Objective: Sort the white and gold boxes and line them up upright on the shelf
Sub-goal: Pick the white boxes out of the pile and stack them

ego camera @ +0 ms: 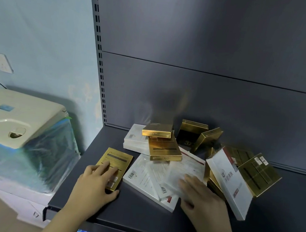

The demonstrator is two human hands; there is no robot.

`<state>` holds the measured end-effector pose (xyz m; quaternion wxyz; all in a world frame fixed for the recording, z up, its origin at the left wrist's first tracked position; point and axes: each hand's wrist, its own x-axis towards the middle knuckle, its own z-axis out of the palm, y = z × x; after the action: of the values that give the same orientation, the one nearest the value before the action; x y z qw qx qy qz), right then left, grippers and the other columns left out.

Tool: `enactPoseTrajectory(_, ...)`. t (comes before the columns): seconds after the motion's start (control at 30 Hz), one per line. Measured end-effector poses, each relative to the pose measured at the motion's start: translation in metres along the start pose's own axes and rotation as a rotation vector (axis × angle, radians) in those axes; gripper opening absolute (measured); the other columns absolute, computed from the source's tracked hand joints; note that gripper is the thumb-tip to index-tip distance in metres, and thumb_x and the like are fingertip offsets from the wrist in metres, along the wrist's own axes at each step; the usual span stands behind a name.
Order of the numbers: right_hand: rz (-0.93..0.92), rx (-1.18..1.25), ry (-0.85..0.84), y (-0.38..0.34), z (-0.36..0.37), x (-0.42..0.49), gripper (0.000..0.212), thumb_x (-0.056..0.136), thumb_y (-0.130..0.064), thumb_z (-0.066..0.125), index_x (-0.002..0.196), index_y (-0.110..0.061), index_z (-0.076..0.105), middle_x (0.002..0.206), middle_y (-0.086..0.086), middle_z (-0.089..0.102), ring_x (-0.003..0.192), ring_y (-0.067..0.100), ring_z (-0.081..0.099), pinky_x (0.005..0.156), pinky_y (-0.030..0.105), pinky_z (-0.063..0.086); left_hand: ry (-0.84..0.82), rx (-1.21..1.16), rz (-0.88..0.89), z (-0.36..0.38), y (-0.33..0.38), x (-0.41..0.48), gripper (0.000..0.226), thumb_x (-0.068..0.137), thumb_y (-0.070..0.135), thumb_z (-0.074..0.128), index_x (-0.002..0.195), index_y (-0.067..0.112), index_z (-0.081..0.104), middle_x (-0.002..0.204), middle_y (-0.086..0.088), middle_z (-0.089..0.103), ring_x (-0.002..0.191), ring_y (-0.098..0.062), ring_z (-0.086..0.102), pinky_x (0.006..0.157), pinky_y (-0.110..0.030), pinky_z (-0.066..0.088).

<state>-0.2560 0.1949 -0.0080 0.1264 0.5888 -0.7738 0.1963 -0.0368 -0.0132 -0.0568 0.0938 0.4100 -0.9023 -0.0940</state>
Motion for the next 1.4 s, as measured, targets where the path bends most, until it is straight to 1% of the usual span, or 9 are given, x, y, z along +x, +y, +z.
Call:
enactPoseTrajectory(0.23,0.41,0.47,0.353,-0.013,-0.052,0.004,0.032,0.08,-0.007,0.071,0.106,-0.025,0.064,0.088,-0.011,0.066,0.077,0.006,0.065,0.056,0.013,0.053,0.059,-0.141,0.159,-0.006,0.025,-0.004,0.058,0.08,0.042,0.067,0.135,0.032,0.053,0.138,0.015,0.053,0.125,-0.016,0.046,0.106,-0.035,0.035)
enactPoseTrajectory(0.33,0.614,0.743,0.39,-0.017,-0.053,0.016,0.017,0.091,-0.022,0.057,0.094,-0.038,0.06,0.086,-0.017,0.066,0.077,0.003,0.066,0.056,0.016,0.051,-0.03,-0.537,0.152,-0.009,0.051,-0.002,0.054,0.084,0.044,0.065,0.133,0.047,0.044,0.126,0.034,0.051,0.117,0.009,0.041,0.096,-0.011,0.032)
enactPoseTrajectory(0.43,0.83,1.236,0.434,-0.02,-0.041,0.023,0.016,0.095,-0.02,0.054,0.09,-0.03,0.064,0.086,-0.016,0.07,0.079,0.001,0.069,0.06,0.023,0.055,-0.203,-1.063,0.039,-0.011,0.078,0.004,0.044,0.084,0.044,0.065,0.125,0.045,0.049,0.115,0.027,0.068,0.108,0.003,0.061,0.088,-0.015,0.048)
enactPoseTrajectory(0.6,1.059,1.816,0.294,-0.02,-0.008,0.018,0.025,0.091,-0.009,0.059,0.086,-0.03,0.073,0.097,0.001,0.076,0.088,0.018,0.074,0.065,0.04,0.061,-0.162,-1.612,-0.126,-0.018,0.1,0.021,0.036,0.084,0.033,0.07,0.115,0.02,0.06,0.105,-0.011,0.077,0.083,-0.025,0.076,0.07,-0.031,0.061)
enactPoseTrajectory(0.77,0.885,1.943,-0.125,-0.01,-0.001,0.008,0.054,0.077,-0.006,0.074,0.127,-0.018,0.057,0.121,0.017,0.067,0.109,0.038,0.066,0.077,0.05,0.058,-0.002,-1.557,-0.157,-0.034,0.093,0.038,0.015,0.092,0.019,0.064,0.105,0.023,0.069,0.099,-0.007,0.078,0.088,-0.02,0.076,0.063,-0.023,0.058)
enactPoseTrajectory(0.9,0.873,1.878,-0.25,-0.012,-0.006,0.009,0.041,0.08,-0.032,0.072,0.119,-0.021,0.064,0.121,0.016,0.067,0.111,0.041,0.064,0.086,0.06,0.053,0.088,-1.502,-0.156,-0.043,0.088,0.047,0.019,0.094,0.016,0.06,0.109,0.025,0.067,0.097,-0.001,0.079,0.091,-0.02,0.075,0.067,-0.033,0.059)
enactPoseTrajectory(1.0,0.858,1.711,-0.294,-0.02,-0.007,0.014,0.031,0.082,-0.025,0.07,0.112,-0.016,0.071,0.118,0.011,0.07,0.105,0.032,0.068,0.069,0.042,0.062,0.127,-1.526,-0.227,-0.041,0.087,0.046,0.021,0.092,0.018,0.063,0.112,0.024,0.062,0.094,0.001,0.078,0.083,-0.017,0.076,0.059,-0.028,0.059)
enactPoseTrajectory(1.23,0.752,1.281,-0.289,-0.015,-0.001,0.021,0.014,0.085,-0.03,0.07,0.099,-0.027,0.066,0.1,-0.003,0.073,0.091,0.016,0.072,0.074,0.035,0.06,-0.118,-1.499,-0.239,-0.025,0.074,0.03,0.028,0.086,0.025,0.071,0.112,0.034,0.063,0.105,0.003,0.077,0.09,-0.024,0.076,0.07,-0.039,0.062)
enactPoseTrajectory(1.4,0.663,0.28,-0.126,0.061,-0.006,0.01,0.068,0.075,-0.043,0.077,0.131,-0.033,0.039,0.144,-0.003,0.04,0.133,0.022,0.037,0.103,0.042,0.039,-0.036,-1.497,-0.289,-0.027,0.044,0.028,0.026,0.089,0.02,0.066,0.113,0.029,0.067,0.101,-0.005,0.078,0.085,-0.028,0.076,0.063,-0.039,0.062)
